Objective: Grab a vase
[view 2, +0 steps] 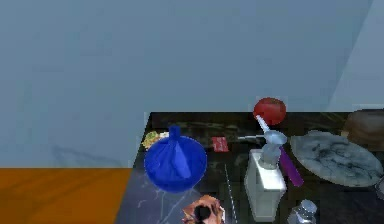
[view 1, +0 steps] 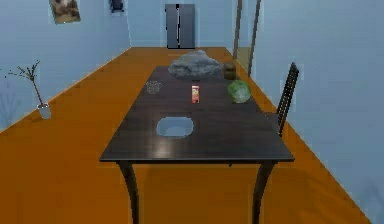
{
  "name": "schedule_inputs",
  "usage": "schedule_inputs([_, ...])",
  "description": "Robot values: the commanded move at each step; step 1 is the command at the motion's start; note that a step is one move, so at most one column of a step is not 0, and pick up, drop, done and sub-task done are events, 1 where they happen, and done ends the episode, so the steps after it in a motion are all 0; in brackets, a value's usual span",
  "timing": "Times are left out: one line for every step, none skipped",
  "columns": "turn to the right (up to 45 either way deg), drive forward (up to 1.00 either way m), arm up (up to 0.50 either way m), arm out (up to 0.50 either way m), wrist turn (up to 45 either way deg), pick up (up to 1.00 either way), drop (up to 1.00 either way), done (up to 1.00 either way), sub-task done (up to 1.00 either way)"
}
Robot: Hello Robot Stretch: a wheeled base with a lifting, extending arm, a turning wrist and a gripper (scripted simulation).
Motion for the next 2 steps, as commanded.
schedule_inputs([0.0, 0.00, 0.50, 0.00, 0.0, 0.00, 0.00, 0.00, 0.00])
schedule_inputs([0.0, 0.00, 0.38, 0.00, 0.0, 0.00, 0.00, 0.00, 0.00])
